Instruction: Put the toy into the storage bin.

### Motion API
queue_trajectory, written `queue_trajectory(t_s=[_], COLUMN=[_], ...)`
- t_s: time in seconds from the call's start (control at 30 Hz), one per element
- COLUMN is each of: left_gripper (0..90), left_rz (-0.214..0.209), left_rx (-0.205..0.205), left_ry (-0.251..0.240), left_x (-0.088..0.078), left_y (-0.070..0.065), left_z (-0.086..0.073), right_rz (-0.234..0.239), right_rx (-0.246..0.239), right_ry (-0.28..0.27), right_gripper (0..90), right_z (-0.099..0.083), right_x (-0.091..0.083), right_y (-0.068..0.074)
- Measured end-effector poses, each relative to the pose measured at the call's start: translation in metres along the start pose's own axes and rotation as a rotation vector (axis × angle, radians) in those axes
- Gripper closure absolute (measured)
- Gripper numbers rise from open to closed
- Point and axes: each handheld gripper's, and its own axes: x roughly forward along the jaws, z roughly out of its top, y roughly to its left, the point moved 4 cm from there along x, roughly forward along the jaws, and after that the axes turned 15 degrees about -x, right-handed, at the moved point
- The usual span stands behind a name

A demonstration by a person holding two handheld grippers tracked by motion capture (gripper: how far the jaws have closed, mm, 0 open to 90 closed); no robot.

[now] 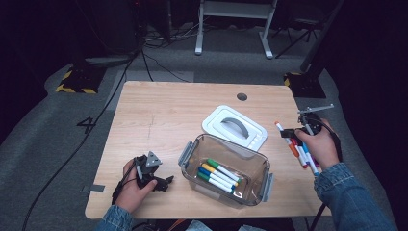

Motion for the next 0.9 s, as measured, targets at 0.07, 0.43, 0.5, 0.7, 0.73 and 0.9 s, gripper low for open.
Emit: queue_trajectory(t_s=[0.07,0.43,0.5,0.7,0.73,0.9], left_gripper=[0.1,0.2,0.2,0.1,0.1,0.1], left_rz=[0.0,-0.005,-0.005,-0.005,-0.005,-0.005], left_rx=[0.001,0.004,0.004,0.01,0.01,0.011], left_ry=[0.0,0.001,0.001,0.001,0.001,0.002], left_x=[0.0,0.0,0.0,0.0,0.0,0.0], left_y=[0.0,0.0,0.0,0.001,0.001,0.001], left_z=[0.0,0.0,0.0,0.001,0.001,0.001], right_rz=[0.015,0.137,0.156,0.22,0.23,0.287], right_rx=[-0.015,-0.156,-0.178,-0.256,-0.268,-0.313], right_ry=[-0.02,-0.093,-0.101,-0.112,-0.116,-0.117], right_gripper=[76.8,76.8,76.8,76.8,76.8,76.9], right_z=[0.006,0.039,0.043,0.055,0.057,0.062], right_x=[-0.006,-0.032,-0.035,-0.041,-0.041,-0.04], right_y=[0.007,0.067,0.078,0.117,0.123,0.148])
